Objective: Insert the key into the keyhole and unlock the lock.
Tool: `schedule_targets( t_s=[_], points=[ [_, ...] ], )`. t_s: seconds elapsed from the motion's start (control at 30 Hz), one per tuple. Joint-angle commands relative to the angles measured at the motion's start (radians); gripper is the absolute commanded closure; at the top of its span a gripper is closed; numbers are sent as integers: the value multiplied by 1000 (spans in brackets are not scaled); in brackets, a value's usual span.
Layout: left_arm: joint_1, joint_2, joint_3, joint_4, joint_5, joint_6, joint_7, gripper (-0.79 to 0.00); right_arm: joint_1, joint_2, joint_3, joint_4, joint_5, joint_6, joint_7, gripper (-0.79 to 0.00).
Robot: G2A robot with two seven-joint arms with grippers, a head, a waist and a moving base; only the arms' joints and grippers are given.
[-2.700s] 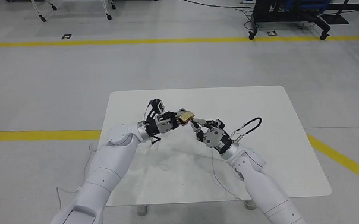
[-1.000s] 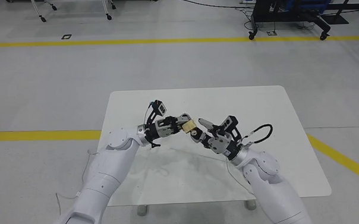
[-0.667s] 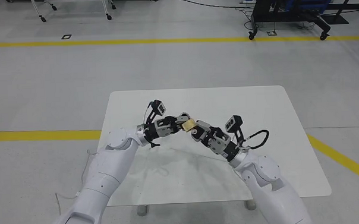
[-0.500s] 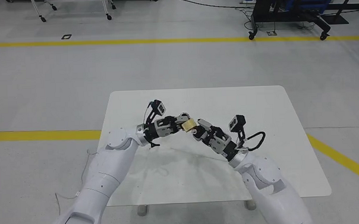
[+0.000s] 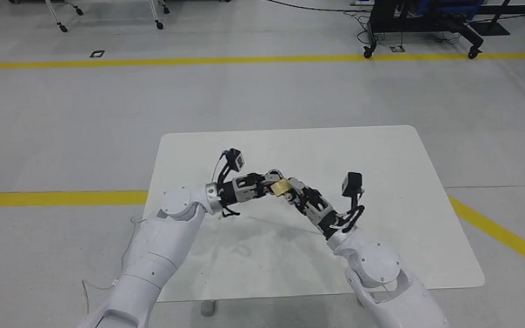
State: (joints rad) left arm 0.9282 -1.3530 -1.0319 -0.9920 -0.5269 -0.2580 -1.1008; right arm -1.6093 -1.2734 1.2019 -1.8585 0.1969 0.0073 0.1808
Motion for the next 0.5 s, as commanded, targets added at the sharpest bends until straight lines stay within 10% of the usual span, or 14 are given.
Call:
schedule_targets(
  t_s=[0.0, 0.33, 0.43, 0.47],
  points=[
    [-1, 0, 3, 0, 10, 1, 7, 0, 0, 0, -4, 1, -8, 6, 0, -31],
    [-1, 0, 12, -4, 28, 8, 18, 0, -2, 1, 2, 5, -23, 11, 7, 0],
    [-1, 0, 17, -4, 25, 14, 6, -785, -5, 0, 5, 7, -21, 0, 0, 0],
    [-1, -1, 18, -5, 16, 19, -4, -785, -5, 0, 6, 7, -18, -3, -2, 0]
  ],
)
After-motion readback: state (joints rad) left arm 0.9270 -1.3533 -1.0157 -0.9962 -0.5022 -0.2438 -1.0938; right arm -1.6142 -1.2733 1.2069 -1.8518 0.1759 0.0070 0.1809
